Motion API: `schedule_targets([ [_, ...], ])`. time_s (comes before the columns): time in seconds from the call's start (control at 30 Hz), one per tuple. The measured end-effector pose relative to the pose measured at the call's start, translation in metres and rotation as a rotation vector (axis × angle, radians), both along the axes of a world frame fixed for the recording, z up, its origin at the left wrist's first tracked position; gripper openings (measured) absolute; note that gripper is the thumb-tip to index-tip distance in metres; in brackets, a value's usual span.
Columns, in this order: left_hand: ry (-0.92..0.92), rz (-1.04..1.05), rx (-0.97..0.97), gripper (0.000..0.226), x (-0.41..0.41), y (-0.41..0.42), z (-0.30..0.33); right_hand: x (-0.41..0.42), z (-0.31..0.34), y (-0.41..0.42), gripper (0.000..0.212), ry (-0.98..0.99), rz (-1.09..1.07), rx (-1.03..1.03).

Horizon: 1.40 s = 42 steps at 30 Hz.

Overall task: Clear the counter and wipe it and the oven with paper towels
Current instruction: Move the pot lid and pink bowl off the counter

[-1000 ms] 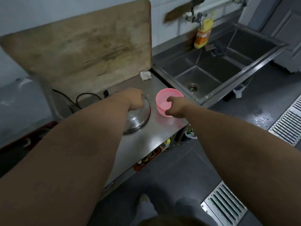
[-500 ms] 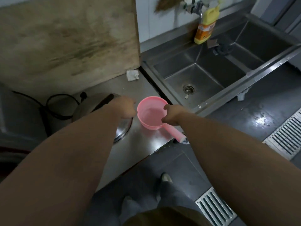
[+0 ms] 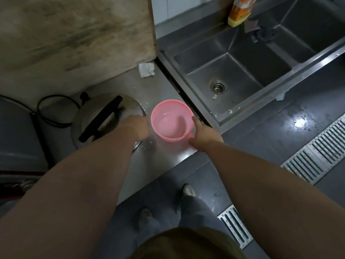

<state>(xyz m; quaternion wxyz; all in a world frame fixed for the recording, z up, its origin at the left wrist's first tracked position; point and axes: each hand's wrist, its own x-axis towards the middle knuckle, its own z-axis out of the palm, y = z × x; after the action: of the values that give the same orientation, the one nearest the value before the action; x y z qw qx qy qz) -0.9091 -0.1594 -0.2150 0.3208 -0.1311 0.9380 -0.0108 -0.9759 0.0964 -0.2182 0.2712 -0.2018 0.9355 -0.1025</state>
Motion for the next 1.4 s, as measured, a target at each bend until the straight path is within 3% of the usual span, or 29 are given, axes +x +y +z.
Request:
schedule_targets([
  [0.17, 0.081, 0.103, 0.052, 0.032, 0.013, -0.001, 0.004, 0.016, -0.008, -0.004, 0.086, -0.023, -0.126, -0.018],
  [0.27, 0.130, 0.152, 0.062, 0.037, 0.017, -0.008, 0.003, 0.023, -0.006, -0.007, 0.084, -0.012, -0.191, -0.006],
  [0.43, 0.133, 0.155, 0.071, 0.039, 0.028, -0.023, 0.006, 0.030, -0.004, -0.019, 0.092, 0.020, -0.061, 0.058],
  [0.77, 0.123, 0.145, 0.062, 0.037, 0.071, -0.049, -0.004, 0.025, -0.021, -0.056, 0.068, -0.023, -0.051, 0.149],
  [1.0, 0.112, 0.182, 0.062, 0.044, 0.090, -0.067, -0.006, 0.025, -0.021, -0.065, 0.039, -0.021, -0.025, 0.181],
  [1.4, 0.227, 0.050, 0.071, 0.041, 0.107, -0.048, 0.025, 0.076, 0.015, -0.047, 0.033, 0.061, -0.095, 0.160],
])
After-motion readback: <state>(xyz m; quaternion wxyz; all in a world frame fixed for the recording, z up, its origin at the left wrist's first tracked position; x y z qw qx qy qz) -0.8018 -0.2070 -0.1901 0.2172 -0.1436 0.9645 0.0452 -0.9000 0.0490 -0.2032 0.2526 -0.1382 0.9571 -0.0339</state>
